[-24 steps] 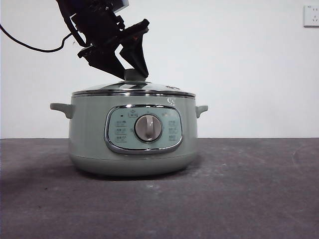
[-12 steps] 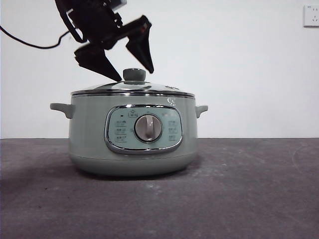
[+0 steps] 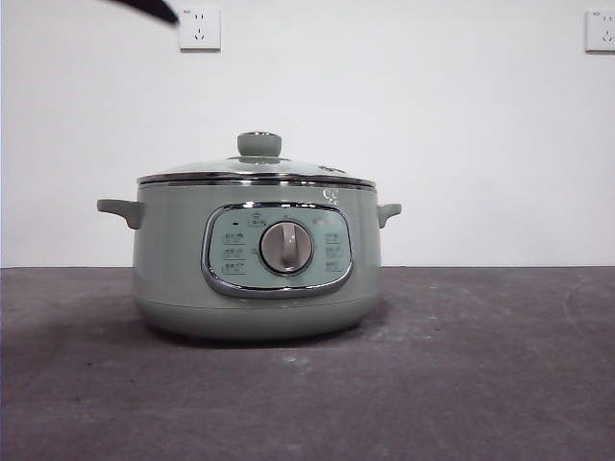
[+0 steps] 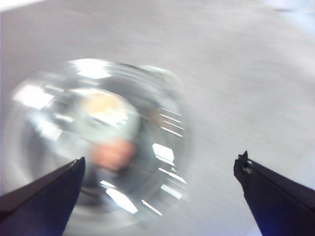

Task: Pick up the egg,open the lid,put the egg in the pot,close the lid

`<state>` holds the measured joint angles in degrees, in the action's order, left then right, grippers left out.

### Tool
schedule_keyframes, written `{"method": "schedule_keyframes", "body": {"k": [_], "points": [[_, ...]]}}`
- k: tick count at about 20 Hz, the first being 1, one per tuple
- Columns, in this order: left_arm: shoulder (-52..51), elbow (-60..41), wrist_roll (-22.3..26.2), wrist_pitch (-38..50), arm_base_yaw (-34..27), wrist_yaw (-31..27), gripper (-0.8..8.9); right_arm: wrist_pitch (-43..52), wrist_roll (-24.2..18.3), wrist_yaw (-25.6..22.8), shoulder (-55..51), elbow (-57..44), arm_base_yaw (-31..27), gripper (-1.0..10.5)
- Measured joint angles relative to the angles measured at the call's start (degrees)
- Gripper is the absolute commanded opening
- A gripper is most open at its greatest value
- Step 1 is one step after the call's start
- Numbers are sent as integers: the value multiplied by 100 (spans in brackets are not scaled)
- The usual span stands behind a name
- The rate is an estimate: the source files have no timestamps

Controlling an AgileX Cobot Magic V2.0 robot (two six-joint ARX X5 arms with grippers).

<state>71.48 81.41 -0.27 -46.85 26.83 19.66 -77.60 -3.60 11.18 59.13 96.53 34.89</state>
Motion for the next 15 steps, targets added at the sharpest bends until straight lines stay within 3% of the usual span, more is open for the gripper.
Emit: {"method": "schedule_keyframes", "body": {"k": [1,2,3,15], "points": [[-227,2,2,-245,7,212,264,0,0,70,81,0,0,328],[-426,2,4,-459,11,295,87,0,4,81,151,0,0,176],[-595,2,7,-636,13,306,-25,0,2,81,203,0,0,4],[-1023,2,9,-1049,13,299,-4,-2,85,76,433,0,0,1]]}}
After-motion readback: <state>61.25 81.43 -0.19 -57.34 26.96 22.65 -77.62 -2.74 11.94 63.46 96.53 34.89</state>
